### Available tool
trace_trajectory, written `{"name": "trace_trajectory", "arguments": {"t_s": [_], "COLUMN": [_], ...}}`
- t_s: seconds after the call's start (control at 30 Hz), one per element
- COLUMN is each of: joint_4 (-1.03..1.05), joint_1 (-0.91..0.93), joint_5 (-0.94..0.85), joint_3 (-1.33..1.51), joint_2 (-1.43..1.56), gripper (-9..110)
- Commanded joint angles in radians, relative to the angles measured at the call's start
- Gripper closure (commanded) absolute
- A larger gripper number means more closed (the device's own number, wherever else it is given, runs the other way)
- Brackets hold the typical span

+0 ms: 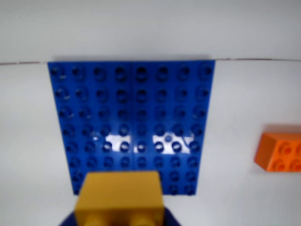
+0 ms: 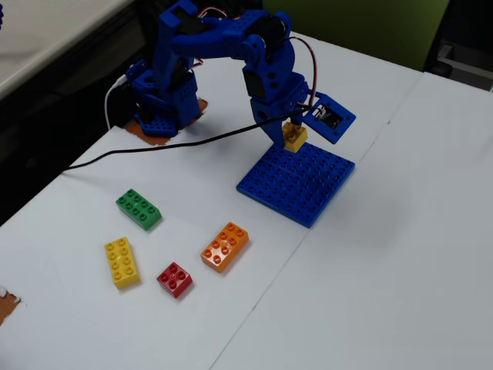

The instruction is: Pick up the 2x2 yellow block and go up the 8x8 blue block.

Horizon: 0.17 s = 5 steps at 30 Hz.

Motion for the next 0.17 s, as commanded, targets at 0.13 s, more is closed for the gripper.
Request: {"name": "trace_trajectory", "arguments": {"t_s": [0.13], "joint_4": [0.002], "joint_1": [-0.006], "joint_5": [-0.005], "joint_3": [-0.002], "joint_2": [0.063], "gripper": [102]}}
